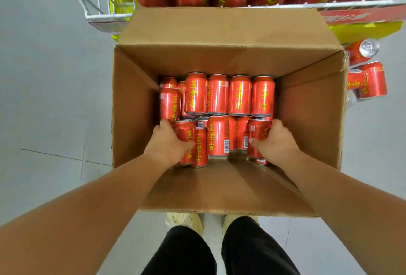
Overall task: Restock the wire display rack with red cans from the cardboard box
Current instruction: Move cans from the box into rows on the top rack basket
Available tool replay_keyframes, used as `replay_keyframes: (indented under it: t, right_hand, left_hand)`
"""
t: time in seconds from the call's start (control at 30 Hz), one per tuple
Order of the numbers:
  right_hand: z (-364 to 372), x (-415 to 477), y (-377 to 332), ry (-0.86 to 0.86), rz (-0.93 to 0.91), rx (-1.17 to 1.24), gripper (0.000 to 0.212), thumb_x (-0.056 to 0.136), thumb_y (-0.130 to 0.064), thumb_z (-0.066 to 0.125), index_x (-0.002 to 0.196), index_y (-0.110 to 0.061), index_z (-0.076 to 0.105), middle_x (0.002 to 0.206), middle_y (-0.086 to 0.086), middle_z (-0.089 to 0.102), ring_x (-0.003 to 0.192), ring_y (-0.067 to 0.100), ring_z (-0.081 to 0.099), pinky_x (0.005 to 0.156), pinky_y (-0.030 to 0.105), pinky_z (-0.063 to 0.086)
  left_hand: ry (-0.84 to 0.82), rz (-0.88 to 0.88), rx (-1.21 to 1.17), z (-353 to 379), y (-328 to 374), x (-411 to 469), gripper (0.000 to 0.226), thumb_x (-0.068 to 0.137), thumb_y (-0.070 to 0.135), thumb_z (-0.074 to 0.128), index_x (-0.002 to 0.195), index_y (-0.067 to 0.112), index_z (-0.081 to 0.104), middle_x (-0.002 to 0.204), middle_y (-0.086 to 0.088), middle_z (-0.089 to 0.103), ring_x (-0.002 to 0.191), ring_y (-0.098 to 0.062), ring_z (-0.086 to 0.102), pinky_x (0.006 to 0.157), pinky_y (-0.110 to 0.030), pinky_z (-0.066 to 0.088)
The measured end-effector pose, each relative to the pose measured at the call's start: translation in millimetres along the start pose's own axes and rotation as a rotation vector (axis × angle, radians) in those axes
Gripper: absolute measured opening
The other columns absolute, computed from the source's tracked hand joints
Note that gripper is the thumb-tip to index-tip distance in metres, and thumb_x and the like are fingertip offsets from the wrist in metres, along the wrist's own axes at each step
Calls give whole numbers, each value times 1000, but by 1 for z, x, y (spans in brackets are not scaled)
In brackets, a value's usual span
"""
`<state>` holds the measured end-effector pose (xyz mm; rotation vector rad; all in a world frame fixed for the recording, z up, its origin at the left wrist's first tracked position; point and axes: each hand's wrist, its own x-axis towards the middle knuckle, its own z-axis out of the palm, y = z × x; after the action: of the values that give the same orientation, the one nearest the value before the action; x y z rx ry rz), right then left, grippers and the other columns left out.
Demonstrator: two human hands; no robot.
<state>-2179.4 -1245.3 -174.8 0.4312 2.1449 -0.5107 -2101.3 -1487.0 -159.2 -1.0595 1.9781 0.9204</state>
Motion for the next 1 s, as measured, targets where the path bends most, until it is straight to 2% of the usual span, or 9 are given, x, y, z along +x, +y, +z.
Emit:
replay_keyframes:
  t: [0.13,0.23,0.43,0.57,0.6,0.73,0.83,0.93,1.0]
  right_hand:
    - [24,32,11,14,104,9,75,80,-31,83,135,-8,38,137,15,53,126,34,54,102,44,45]
    - [36,47,13,67,168,38,75,77,-31,85,132,-7,39,137,15,53,125,35,55,102,44,45]
    - [40,48,16,89,258,178,64,65,-36,90,119,-13,66,114,9,71,101,27,69,93,41,56]
    - [34,33,15,114,197,198,90,37,-59,79,116,-20,59,112,6,66,99,27,68,91,48,57]
    - [31,27,14,99,174,205,91,38,-59,79,117,-19,59,114,6,64,98,27,67,91,47,56]
    - [1,-12,-8,47,84,262,59,64,-36,87,112,-18,58,119,9,55,94,24,64,89,41,55]
    - [-24,-45,-25,99,-29,286,61,66,-27,87,115,-17,53,112,5,57,90,21,62,77,33,51]
    - [-55,-89,-49,105,-98,359,59,71,-25,86,114,-20,46,96,-5,58,77,5,57,56,20,41]
    - [-78,-121,-65,104,-134,396,60,74,-27,85,115,-22,41,90,-12,53,74,0,52,55,19,38]
  left_hand:
    - [40,-106,-62,31,-17,18,98,71,39,91,149,18,34,143,-9,40,131,-30,51,111,-46,42]
    - [78,-70,-88,41,-22,22,100,70,37,92,149,21,33,143,-6,41,132,-28,51,110,-48,43]
    - [69,-23,-155,41,-27,20,93,67,36,94,144,22,43,135,-2,53,123,-23,59,104,-48,50]
    - [47,30,-204,29,-18,8,93,60,40,94,139,25,47,131,-1,57,117,-21,61,102,-49,52]
    - [45,46,-213,24,-14,3,92,57,42,93,136,24,49,129,-2,58,114,-20,62,101,-48,53]
    - [23,103,-247,-1,11,-20,81,67,32,94,135,22,50,128,-3,59,109,-19,64,98,-46,55]
    - [-11,145,-284,-25,34,-46,76,73,27,91,136,23,50,125,1,61,110,-17,64,98,-45,55]
    - [-38,181,-309,-55,58,-82,60,74,25,90,119,33,51,114,7,63,99,-9,64,92,-38,56]
    - [-40,211,-306,-77,72,-110,60,72,25,91,117,35,51,112,7,65,98,-9,65,91,-37,56]
